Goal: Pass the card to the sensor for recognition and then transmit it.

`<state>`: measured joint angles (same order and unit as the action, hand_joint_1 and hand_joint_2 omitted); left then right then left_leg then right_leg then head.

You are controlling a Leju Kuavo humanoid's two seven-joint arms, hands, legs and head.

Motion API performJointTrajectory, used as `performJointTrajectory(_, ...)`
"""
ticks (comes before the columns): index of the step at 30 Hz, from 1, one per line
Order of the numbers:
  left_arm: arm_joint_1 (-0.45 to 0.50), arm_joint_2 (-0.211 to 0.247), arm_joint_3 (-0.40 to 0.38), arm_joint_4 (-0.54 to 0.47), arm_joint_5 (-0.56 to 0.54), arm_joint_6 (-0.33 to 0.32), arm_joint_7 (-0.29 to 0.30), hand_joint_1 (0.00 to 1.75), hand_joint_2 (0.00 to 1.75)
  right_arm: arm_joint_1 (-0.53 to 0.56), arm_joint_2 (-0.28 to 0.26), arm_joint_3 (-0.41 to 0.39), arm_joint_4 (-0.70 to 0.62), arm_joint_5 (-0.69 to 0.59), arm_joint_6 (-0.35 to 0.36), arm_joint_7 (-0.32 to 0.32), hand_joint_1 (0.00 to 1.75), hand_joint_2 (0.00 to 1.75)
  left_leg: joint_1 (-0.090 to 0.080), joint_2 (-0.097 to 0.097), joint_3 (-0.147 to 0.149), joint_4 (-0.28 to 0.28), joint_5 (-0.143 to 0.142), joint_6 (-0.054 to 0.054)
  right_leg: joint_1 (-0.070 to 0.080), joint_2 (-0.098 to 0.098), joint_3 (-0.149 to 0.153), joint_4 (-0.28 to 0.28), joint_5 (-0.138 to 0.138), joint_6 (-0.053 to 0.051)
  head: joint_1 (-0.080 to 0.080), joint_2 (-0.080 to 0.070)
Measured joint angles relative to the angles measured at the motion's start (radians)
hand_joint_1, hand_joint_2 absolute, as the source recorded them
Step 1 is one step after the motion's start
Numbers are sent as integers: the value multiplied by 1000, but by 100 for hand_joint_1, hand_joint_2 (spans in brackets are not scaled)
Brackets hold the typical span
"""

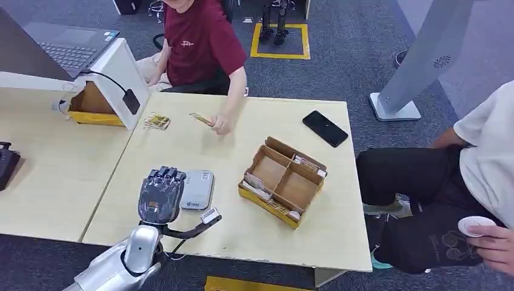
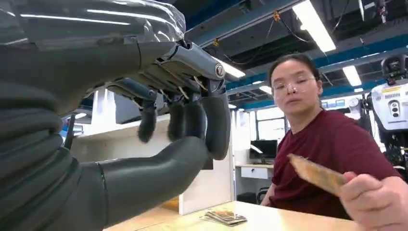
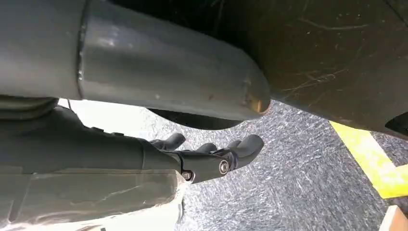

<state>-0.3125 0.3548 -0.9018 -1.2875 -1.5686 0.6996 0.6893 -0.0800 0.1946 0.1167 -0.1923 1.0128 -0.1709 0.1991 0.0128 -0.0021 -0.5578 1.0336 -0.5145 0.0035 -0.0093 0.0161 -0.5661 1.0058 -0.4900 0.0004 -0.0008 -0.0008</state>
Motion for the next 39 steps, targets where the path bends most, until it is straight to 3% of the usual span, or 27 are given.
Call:
performJointTrajectory(1, 1, 3, 0, -5, 0, 0, 0, 148, 175, 0, 0, 0, 0, 0, 1, 0, 0, 0, 0, 0, 0, 0, 0, 0, 0, 0, 0, 0, 0, 0, 0, 0)
performJointTrajectory(2, 1, 6, 0, -8, 0, 0, 0, 136, 175, 0, 0, 0, 0, 0, 1, 0, 0, 0, 0, 0, 0, 0, 0, 0, 0, 0, 0, 0, 0, 0, 0, 0)
performJointTrajectory(5, 1, 13, 1, -19, 0, 0, -9, 159, 175, 0, 0, 0, 0, -2, 2, 0, 0, 0, 0, 0, 0, 0, 0, 0, 0, 0, 0, 0, 0, 0, 0, 0)
performJointTrajectory(8, 10, 10, 24, -24, 0, 1, -67, 161, 175, 0, 0, 0, 0, 3, 5, 2, 0, 0, 0, 0, 0, 0, 0, 0, 0, 0, 0, 0, 0, 0, 0, 0)
performJointTrajectory(10, 28, 3, 61, -24, 0, 1, -136, 120, 175, 0, 0, 0, 0, 8, 5, 5, 0, 0, 0, 0, 0, 0, 0, 0, 0, 0, 0, 0, 0, 0, 0, 0)
performJointTrajectory(11, 38, 0, 82, -25, 0, 1, -159, 9, 175, 0, 0, 0, 0, 13, 5, 5, 0, 0, 0, 0, 0, 0, 0, 0, 0, 0, 0, 0, 0, 0, 0, 0)
performJointTrajectory(12, 47, -4, 105, -28, 1, 1, -177, 0, 175, 0, 0, 0, 0, 14, 3, 5, 0, 0, 0, 0, 0, 0, 0, 0, 0, 0, 0, 0, 0, 0, 0, 0)
performJointTrajectory(23, 97, -37, 267, -38, 1, 2, -261, 0, 175, 0, 1, -3, 0, 14, -3, 5, 0, 0, 0, 0, 0, 0, 0, 0, 0, 0, 0, 0, 0, 0, 0, 0)
performJointTrajectory(39, 113, -59, 338, -37, 1, 2, -274, 0, 175, 0, 2, -14, 0, 34, -3, 7, 0, 0, 0, 0, 0, 0, 0, 0, 0, 0, 0, 0, 0, 0, 0, 0)
